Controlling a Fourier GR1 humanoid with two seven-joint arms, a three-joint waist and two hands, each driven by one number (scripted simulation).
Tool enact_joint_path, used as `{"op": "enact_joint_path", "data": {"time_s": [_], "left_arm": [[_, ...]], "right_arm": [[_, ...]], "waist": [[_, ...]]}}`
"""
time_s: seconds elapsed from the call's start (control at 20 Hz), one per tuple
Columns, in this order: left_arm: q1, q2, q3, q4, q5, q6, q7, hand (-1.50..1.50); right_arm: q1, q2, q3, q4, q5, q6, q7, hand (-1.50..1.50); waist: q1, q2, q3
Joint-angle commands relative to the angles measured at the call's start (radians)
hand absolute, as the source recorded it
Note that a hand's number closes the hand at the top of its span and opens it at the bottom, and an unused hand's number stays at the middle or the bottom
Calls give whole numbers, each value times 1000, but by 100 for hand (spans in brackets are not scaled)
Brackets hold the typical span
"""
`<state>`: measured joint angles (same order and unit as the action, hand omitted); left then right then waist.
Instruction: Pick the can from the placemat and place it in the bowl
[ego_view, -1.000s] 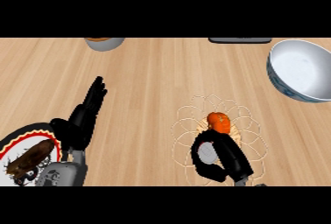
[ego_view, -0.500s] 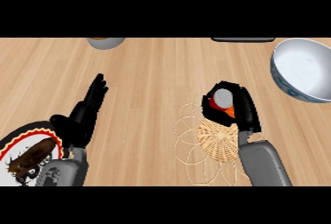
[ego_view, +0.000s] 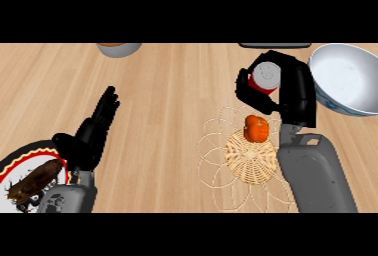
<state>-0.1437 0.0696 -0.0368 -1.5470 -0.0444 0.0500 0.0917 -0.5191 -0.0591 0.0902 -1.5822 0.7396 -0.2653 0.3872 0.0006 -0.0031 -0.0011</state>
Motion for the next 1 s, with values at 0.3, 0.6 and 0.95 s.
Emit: {"op": "enact_joint_path", "data": {"time_s": [0.3,0.6,0.95], "left_arm": [[11,-7,-8,-43,0,-5,28,0],[4,-18,-14,-14,-19,3,5,0],[3,2,10,-22,-4,-12,8,0]], "right_arm": [[-292,-129,-148,6,87,190,290,150],[-413,-164,-204,185,125,141,299,150],[-418,-325,-272,388,135,165,194,150]], "waist": [[6,2,1],[9,4,1],[14,7,1]]}}
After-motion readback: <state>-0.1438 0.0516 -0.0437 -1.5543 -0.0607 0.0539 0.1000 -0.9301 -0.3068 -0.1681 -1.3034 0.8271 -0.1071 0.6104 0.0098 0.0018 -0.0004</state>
